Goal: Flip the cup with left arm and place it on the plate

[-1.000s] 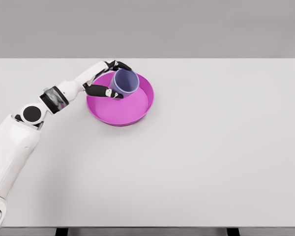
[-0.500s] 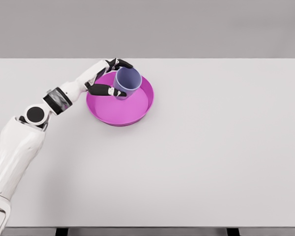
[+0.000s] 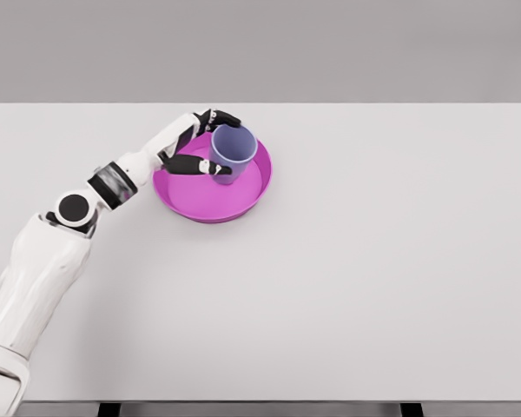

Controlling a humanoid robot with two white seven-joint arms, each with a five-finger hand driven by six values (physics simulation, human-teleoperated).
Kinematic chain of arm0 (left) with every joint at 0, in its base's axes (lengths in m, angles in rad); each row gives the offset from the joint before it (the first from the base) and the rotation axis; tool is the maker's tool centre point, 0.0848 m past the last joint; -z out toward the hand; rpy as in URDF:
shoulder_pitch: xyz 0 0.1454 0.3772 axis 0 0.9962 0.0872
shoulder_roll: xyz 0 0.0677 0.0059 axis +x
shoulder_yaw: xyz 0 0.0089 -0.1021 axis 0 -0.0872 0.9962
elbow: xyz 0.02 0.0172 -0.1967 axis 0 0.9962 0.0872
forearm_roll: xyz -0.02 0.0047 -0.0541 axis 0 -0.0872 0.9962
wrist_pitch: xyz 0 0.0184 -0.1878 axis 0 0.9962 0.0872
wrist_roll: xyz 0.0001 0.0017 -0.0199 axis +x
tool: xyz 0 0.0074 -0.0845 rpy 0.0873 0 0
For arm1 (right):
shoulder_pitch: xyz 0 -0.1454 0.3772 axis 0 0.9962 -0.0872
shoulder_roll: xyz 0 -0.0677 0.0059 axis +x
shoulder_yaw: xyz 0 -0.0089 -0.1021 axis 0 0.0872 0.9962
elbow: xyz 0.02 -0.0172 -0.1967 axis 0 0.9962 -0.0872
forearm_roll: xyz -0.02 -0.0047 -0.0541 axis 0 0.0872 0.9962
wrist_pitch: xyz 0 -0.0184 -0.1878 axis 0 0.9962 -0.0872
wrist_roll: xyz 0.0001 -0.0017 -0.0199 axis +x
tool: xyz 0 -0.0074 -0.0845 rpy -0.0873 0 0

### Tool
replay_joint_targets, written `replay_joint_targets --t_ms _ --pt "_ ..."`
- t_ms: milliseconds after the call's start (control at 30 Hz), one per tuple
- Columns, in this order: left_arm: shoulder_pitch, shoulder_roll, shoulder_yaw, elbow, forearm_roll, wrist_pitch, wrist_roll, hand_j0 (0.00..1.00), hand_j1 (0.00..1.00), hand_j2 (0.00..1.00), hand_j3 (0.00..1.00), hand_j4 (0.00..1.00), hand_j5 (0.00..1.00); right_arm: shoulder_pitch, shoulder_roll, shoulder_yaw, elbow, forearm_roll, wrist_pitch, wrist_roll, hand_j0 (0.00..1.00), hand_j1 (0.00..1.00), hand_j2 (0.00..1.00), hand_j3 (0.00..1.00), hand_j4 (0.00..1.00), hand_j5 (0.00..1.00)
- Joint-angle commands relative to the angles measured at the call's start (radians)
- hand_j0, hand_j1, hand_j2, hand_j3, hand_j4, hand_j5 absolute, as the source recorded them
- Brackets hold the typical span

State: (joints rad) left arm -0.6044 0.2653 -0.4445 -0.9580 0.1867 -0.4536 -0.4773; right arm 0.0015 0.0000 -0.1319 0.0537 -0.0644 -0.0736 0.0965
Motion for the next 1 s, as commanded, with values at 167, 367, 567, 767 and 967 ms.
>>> replay_joint_targets --t_ms 167,367,567,767,967 --pt "0.002 -0.003 0.0 0.004 0.053 0.016 -0.001 0.7 0.7 0.7 0.7 0.7 0.7 0.0 0.0 0.0 0.0 0.0 0.0 0.0 1.0 1.0 1.0 1.0 1.0 1.0" --pt "0.014 -0.004 0.0 0.004 0.071 0.03 -0.001 0.72 0.72 0.72 0.72 0.72 0.72 0.0 0.0 0.0 0.0 0.0 0.0 0.0 1.0 1.0 1.0 1.0 1.0 1.0" --pt "0.014 -0.006 0.0 0.004 0.071 0.03 -0.001 0.88 0.88 0.88 0.88 0.88 0.88 0.0 0.0 0.0 0.0 0.0 0.0 0.0 1.0 1.0 1.0 1.0 1.0 1.0" --pt "0.014 -0.006 0.0 0.004 0.071 0.03 -0.001 0.91 0.91 0.91 0.91 0.91 0.91 0.0 0.0 0.0 0.0 0.0 0.0 0.0 1.0 1.0 1.0 1.0 1.0 1.0" --pt "0.014 -0.006 0.003 0.004 0.071 0.03 0.002 0.93 0.93 0.93 0.93 0.93 0.93 0.0 0.0 0.0 0.0 0.0 0.0 0.0 1.0 1.0 1.0 1.0 1.0 1.0"
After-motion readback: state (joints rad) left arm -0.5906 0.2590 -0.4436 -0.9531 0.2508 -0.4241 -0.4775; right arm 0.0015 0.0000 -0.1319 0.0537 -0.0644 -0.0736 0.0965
